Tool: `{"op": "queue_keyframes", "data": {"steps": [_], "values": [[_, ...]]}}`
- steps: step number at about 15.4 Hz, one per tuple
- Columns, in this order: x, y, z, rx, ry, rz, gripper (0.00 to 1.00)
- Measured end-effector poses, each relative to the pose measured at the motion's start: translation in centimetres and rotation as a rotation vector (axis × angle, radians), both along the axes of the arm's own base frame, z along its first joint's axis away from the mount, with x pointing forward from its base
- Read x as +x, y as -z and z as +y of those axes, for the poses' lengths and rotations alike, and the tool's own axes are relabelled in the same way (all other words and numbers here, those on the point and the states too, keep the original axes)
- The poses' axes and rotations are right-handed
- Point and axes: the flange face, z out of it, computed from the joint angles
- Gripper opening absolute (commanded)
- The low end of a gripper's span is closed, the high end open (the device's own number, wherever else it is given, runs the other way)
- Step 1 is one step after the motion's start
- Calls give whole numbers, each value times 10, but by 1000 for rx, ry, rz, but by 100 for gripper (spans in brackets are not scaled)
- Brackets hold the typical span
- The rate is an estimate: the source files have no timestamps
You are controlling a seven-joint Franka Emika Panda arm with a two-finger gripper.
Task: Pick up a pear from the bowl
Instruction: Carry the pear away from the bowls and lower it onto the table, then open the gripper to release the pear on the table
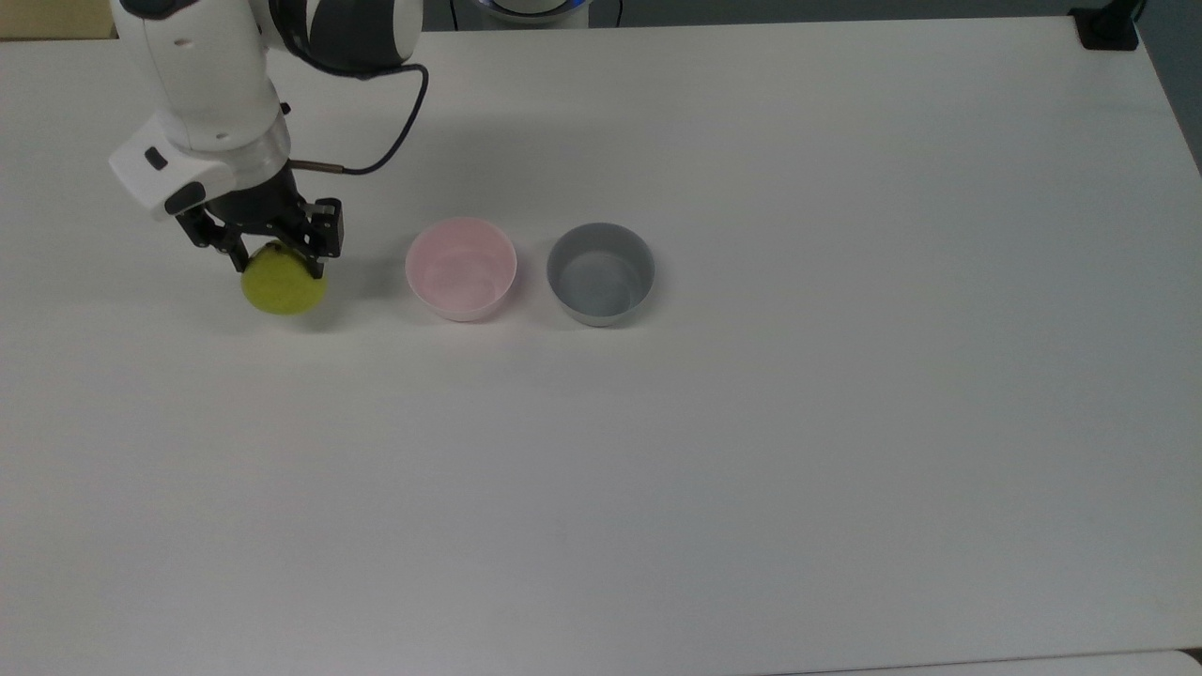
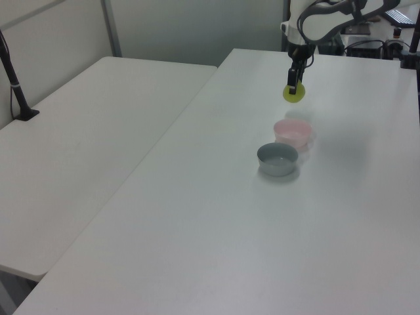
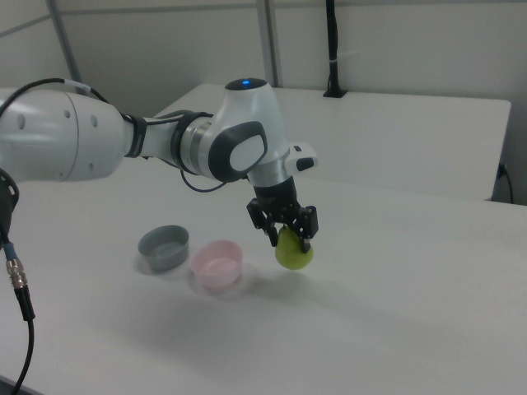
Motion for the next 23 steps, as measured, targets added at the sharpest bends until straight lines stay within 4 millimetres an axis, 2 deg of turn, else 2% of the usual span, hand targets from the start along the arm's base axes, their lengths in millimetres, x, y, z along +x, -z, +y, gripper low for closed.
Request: {"op": "queue_keyframes", "data": {"steps": [4,6,8,10,12,13,14,20,23], "values": [[4,21,-3,-2,-3,5,51],[6,32,-4,-5,-5,14,55],[5,39,-7,-5,-3,25,65],[5,43,-8,-4,-1,30,67],[5,45,-9,-6,-2,34,81],[5,46,-9,-8,-4,36,96],[5,47,-9,-10,-5,37,100],[5,47,-9,-12,-6,37,100],[9,32,-10,-19,-6,12,100]]}}
